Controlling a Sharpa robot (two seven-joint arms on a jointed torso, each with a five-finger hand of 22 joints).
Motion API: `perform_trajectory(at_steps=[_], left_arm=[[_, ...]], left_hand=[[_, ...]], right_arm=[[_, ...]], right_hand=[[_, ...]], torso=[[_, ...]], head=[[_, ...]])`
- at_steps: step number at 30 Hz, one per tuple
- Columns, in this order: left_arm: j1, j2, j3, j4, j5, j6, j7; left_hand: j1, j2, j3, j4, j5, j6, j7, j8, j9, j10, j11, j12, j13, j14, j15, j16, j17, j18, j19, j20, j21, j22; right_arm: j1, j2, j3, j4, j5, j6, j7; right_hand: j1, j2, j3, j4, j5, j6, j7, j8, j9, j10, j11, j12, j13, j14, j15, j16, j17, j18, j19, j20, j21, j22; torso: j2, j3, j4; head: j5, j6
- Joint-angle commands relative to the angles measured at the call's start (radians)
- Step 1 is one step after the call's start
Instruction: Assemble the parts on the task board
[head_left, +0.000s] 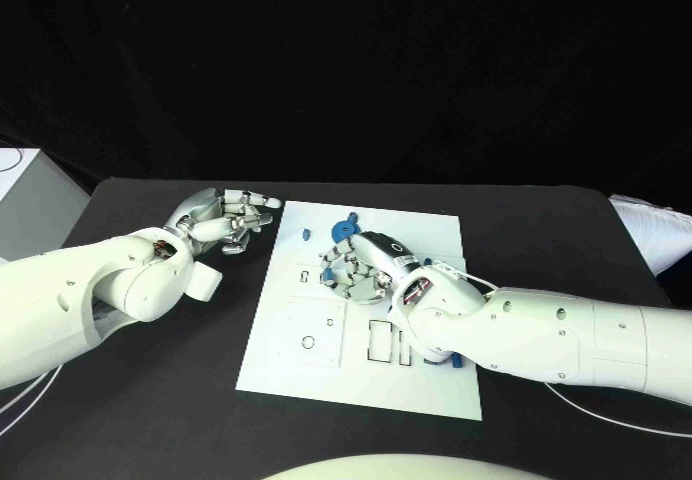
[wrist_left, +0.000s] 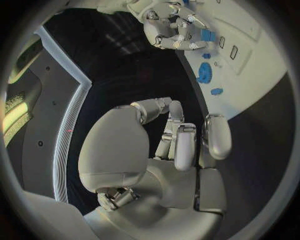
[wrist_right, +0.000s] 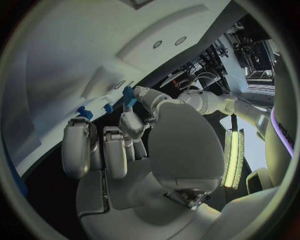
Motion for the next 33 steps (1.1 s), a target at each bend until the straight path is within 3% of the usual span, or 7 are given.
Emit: perform_trajectory(at_steps=[1, 12, 21, 33], left_arm=[[0.001, 0.001, 0.001, 0.002, -0.002, 0.015, 0.004], [0.001, 0.000, 0.001, 0.002, -0.004, 0.016, 0.004], [0.001, 0.000, 0.001, 0.001, -0.007, 0.019, 0.004], [0.001, 0.001, 0.001, 0.001, -0.010, 0.021, 0.004]], left_hand=[[-0.006, 0.001, -0.007, -0.002, -0.004, 0.001, 0.008, 0.000, 0.001, 0.000, 0.008, -0.002, 0.001, 0.046, 0.009, 0.001, 0.114, -0.011, 0.005, 0.006, -0.002, 0.001], [-0.006, 0.001, -0.007, -0.002, -0.004, 0.001, 0.008, 0.000, 0.001, 0.000, 0.008, -0.002, 0.001, 0.046, 0.009, 0.001, 0.114, -0.011, 0.005, 0.006, -0.002, 0.001], [-0.006, 0.002, -0.008, -0.002, -0.004, 0.002, 0.008, 0.000, 0.002, -0.001, 0.008, -0.003, 0.000, 0.047, 0.010, 0.002, 0.114, -0.011, 0.005, 0.006, -0.002, 0.002], [-0.006, 0.002, -0.008, -0.002, -0.004, 0.002, 0.008, 0.000, 0.002, -0.001, 0.008, -0.003, 0.000, 0.047, 0.010, 0.002, 0.114, -0.011, 0.005, 0.006, -0.002, 0.002]], right_arm=[[-0.001, -0.001, 0.000, 0.012, -0.096, 0.038, -0.068], [0.004, -0.014, 0.002, 0.068, -0.207, 0.111, -0.184], [0.010, -0.011, 0.003, 0.085, -0.272, 0.191, -0.264], [0.011, -0.005, 0.004, 0.087, -0.339, 0.184, -0.324]], right_hand=[[-0.004, -0.007, 0.003, 0.000, -0.007, 0.007, -0.001, 0.004, 0.002, 0.012, -0.001, 0.016, 0.010, 0.098, -0.007, 0.001, 0.227, -0.005, 0.012, -0.005, 0.012, 0.146], [-0.012, -0.009, -0.002, 0.002, -0.009, 0.016, -0.004, 0.008, 0.005, 0.029, -0.004, 0.049, 0.034, 0.098, -0.009, 0.002, 0.230, -0.008, 0.018, -0.007, 0.023, 0.153], [-0.023, -0.011, -0.008, 0.008, -0.011, 0.017, -0.005, 0.009, 0.006, 0.032, -0.004, 0.054, 0.039, 0.098, -0.010, 0.000, 0.227, -0.008, 0.019, -0.008, 0.026, 0.155], [-0.023, -0.009, -0.008, 0.009, -0.011, 0.018, -0.007, 0.009, 0.006, 0.033, -0.005, 0.056, 0.040, 0.098, -0.010, 0.000, 0.227, -0.009, 0.020, -0.008, 0.028, 0.157]], torso=[[0.000, -0.0004, 0.0004], [-0.001, -0.0014, -0.0010], [-0.002, -0.0019, 0.0008], [0.000, -0.0012, 0.0008]], head=[[0.000, -0.001], [0.003, -0.004], [0.002, -0.004], [0.003, -0.004]])
